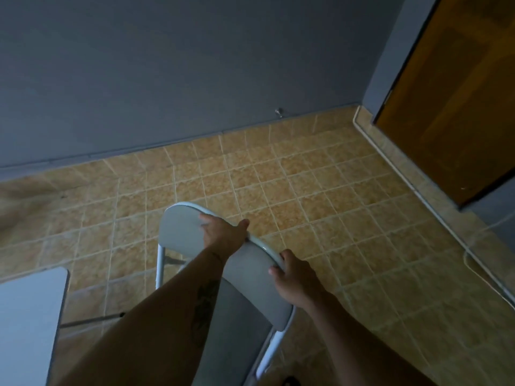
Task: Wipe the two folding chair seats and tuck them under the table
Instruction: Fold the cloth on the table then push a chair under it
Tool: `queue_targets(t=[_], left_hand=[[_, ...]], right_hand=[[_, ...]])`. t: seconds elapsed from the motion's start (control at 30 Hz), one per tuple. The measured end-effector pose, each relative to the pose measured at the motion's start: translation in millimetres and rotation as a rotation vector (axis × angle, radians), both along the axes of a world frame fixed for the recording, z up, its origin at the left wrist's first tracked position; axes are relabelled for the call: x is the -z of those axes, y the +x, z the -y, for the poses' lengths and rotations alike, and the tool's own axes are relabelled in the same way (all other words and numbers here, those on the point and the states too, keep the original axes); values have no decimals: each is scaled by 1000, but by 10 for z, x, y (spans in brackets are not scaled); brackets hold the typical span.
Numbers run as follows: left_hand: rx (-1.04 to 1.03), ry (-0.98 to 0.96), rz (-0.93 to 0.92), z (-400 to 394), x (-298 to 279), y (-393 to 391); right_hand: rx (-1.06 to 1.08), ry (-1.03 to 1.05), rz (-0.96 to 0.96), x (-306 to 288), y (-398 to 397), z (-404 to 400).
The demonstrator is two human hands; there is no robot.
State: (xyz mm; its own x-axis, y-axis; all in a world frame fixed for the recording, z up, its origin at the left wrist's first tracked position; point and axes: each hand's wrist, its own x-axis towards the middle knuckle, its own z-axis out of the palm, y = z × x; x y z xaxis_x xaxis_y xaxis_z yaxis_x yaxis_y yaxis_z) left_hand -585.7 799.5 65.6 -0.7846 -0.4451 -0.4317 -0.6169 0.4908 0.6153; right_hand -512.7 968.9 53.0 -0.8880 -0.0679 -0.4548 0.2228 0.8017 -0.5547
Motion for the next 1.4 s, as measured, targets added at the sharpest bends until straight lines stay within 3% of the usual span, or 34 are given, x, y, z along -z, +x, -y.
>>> queue_targets(t=[0.17, 0.4, 0.67, 0.73, 0.87, 0.97, 1.1, 1.17, 1.27, 1.4], left_hand=[[-37, -37, -40, -134, 234, 16], [108, -2, -86, -6, 221, 164], [303, 92, -131, 438, 208, 623], [289, 172, -122, 590, 221, 817], [266, 291, 16, 593, 387, 1372], [247, 441, 103, 342, 512, 1754], [242, 319, 50, 72, 602, 1921], [255, 289, 30, 24, 606, 1989], [279, 265, 20, 15, 613, 2129], [297, 223, 21, 148, 516, 2306]], right_hand=[[-104, 26, -34, 119, -124, -133], [-175, -144, 123, 105, 70, -25], [-141, -334, 571, 148, 307, 98], [-84, -307, 521, 94, 263, 125], [142, -331, 234, -119, 113, 397], [150, -339, 152, -240, 68, 711], [-110, 47, 61, -298, 228, 1065], [-141, 173, 43, -278, 327, 1150], [-137, 255, 23, -235, 442, 1206], [-124, 218, 42, -185, 497, 1252]])
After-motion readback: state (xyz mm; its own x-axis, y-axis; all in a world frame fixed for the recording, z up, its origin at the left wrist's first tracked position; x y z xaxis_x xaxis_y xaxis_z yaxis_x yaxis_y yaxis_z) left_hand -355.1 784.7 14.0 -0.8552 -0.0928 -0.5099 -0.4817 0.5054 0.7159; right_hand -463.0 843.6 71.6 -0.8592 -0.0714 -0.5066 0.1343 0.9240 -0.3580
